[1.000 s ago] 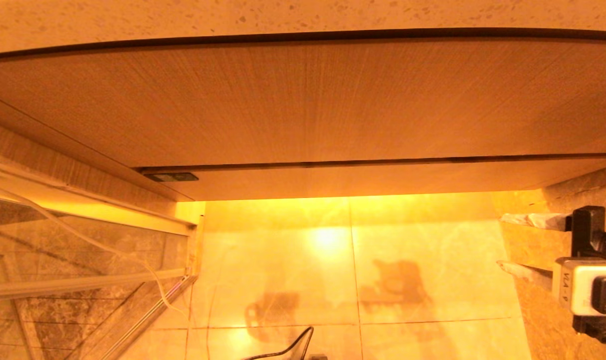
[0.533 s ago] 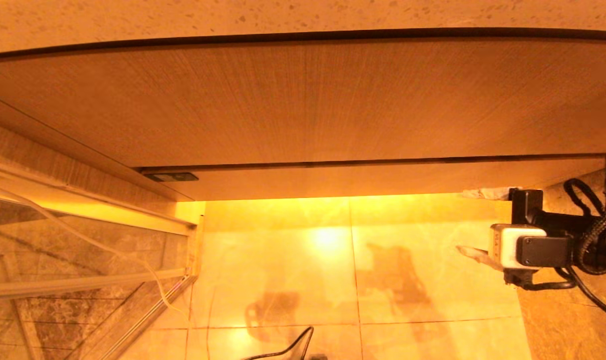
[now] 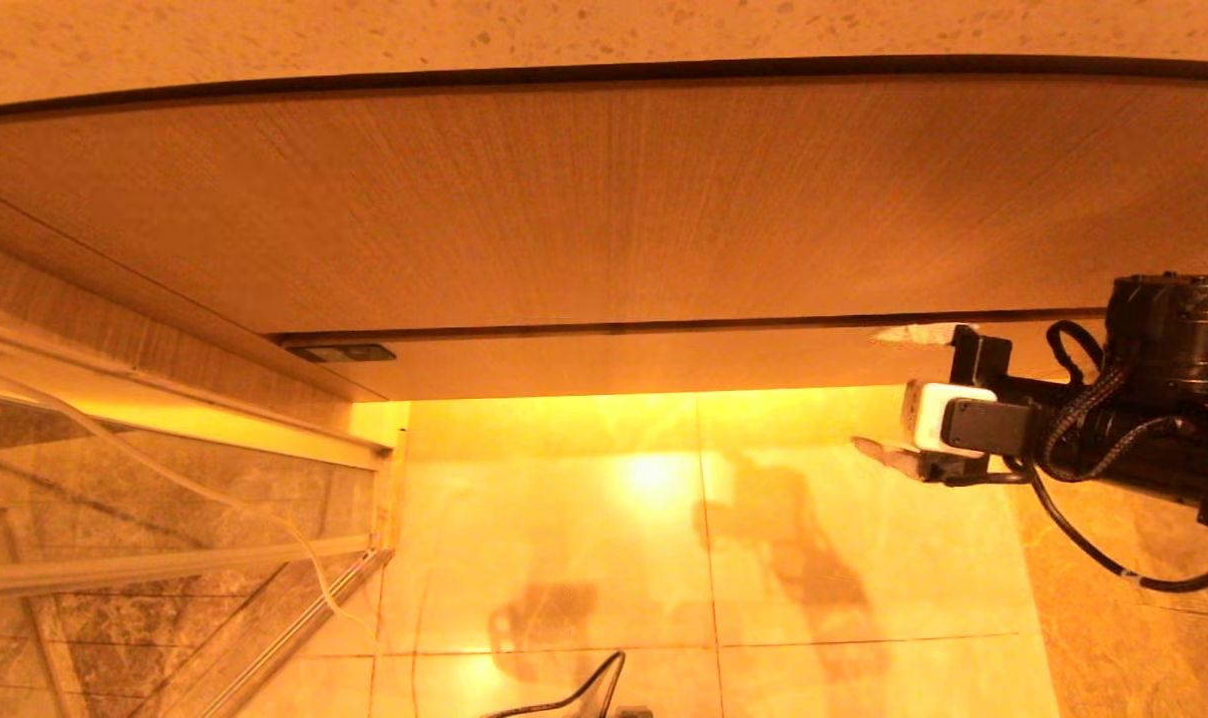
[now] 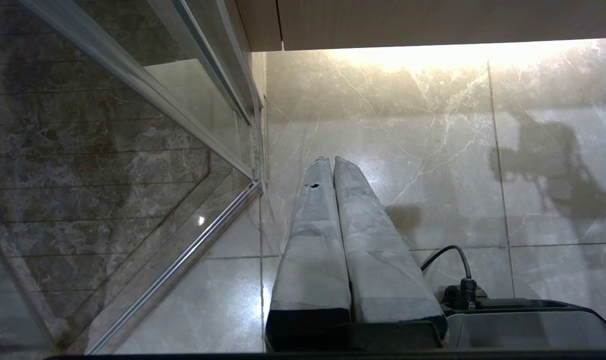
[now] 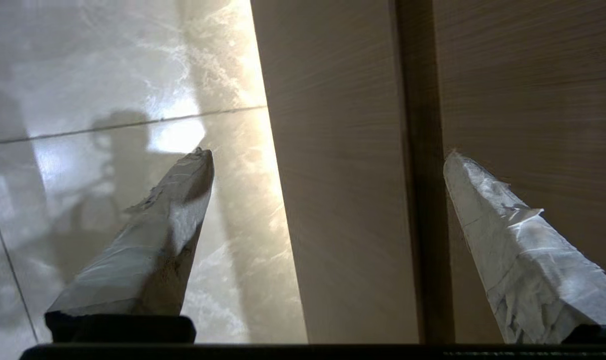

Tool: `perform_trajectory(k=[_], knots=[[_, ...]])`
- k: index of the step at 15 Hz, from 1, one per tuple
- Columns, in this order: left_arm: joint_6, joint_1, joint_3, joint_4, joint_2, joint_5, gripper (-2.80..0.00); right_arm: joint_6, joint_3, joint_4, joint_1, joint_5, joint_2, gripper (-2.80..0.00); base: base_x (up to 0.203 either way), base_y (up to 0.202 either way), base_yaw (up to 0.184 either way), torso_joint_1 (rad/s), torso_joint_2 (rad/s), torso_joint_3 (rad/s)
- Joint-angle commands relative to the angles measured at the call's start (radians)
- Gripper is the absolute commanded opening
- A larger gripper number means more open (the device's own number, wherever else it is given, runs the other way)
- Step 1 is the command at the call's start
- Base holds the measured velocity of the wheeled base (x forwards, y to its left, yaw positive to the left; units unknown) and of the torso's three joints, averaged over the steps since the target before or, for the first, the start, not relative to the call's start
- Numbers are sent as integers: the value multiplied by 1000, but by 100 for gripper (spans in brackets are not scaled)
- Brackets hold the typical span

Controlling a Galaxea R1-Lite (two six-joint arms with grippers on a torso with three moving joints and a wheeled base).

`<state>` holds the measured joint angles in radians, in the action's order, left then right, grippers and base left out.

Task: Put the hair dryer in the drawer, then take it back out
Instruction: Pull open the drawer

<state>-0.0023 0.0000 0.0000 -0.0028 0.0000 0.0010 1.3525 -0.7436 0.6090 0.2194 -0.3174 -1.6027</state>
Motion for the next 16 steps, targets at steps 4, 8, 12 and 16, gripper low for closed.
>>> perform_trajectory(k=[4,8,12,16], knots=[[-1,0,0,0,0,1,-280,0,-9,19,-2,0,-84,0,0,0,0,0,0,0],[-1,0,0,0,0,1,-280,-15,-83,22,-2,-5,-151,0,0,0,0,0,0,0],[-1,0,0,0,0,1,-280,-20,-177,23,-5,-6,-228,0,0,0,0,0,0,0],[-1,0,0,0,0,1,-280,-31,-245,23,-5,-5,-286,0,0,0,0,0,0,0]])
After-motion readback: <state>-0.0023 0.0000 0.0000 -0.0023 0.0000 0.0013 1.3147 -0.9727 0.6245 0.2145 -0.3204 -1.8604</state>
